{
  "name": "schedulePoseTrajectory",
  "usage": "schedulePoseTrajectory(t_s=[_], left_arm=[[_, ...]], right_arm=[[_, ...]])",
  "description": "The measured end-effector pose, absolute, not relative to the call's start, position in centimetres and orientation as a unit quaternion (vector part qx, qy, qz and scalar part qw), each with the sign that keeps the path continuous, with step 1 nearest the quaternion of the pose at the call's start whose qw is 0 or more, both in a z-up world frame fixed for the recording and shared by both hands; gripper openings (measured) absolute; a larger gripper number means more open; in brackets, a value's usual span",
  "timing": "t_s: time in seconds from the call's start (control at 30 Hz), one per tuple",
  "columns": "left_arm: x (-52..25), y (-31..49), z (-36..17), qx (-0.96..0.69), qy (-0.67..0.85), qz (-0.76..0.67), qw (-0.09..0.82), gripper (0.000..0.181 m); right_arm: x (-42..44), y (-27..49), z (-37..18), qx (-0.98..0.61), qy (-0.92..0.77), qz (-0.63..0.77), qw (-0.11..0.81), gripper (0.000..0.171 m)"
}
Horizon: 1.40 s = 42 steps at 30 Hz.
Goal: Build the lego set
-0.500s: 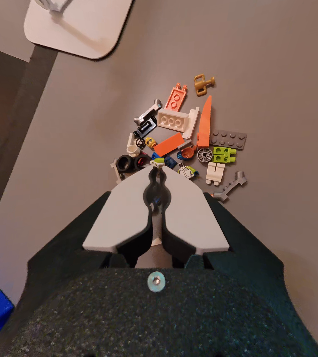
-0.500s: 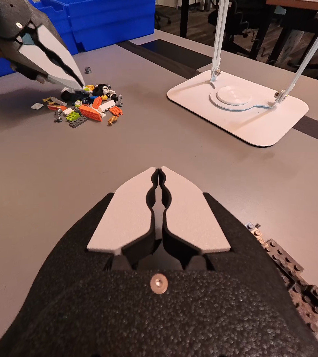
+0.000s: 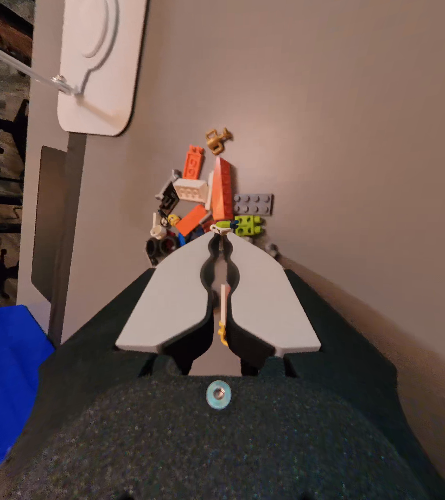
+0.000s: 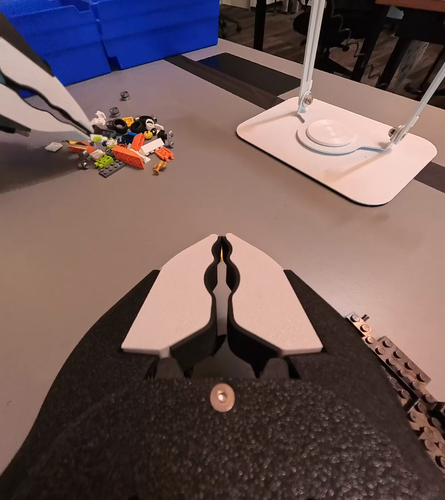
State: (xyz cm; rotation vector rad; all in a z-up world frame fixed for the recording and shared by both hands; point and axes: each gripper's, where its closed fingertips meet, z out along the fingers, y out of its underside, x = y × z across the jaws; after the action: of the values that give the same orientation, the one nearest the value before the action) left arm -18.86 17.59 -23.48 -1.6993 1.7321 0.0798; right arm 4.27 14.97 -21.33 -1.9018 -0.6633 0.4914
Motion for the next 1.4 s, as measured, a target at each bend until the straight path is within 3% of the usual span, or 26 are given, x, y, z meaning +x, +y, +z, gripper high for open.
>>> schedulePoseTrajectory(t_s=[0.27, 0.47, 0.57, 0.93, 1.07, 1.4], left_arm=[[-23.5, 17.4, -24.9, -0.687, 0.657, 0.072, 0.303, 0.01], [-21.2, 17.7, -23.3, -0.72, 0.607, -0.082, 0.326, 0.011], [-20.8, 19.0, -23.6, -0.728, 0.603, -0.092, 0.312, 0.012], [-21.4, 20.0, -25.9, -0.689, 0.694, -0.094, 0.187, 0.025], [-20.6, 20.0, -26.5, -0.683, 0.705, -0.103, 0.158, 0.02], [-20.9, 20.4, -25.6, -0.687, 0.69, -0.068, 0.218, 0.019]], right_arm=[[3.8, 14.9, -21.6, -0.789, -0.28, 0.211, 0.504, 0.0], [3.7, 14.8, -21.7, -0.79, -0.282, 0.208, 0.503, 0.0], [3.9, 14.9, -21.5, -0.79, -0.278, 0.208, 0.505, 0.0], [4.2, 14.9, -21.6, -0.791, -0.278, 0.209, 0.503, 0.0], [4.3, 14.9, -21.7, -0.792, -0.28, 0.209, 0.501, 0.0], [4.4, 15.0, -21.7, -0.793, -0.274, 0.207, 0.503, 0.0]])
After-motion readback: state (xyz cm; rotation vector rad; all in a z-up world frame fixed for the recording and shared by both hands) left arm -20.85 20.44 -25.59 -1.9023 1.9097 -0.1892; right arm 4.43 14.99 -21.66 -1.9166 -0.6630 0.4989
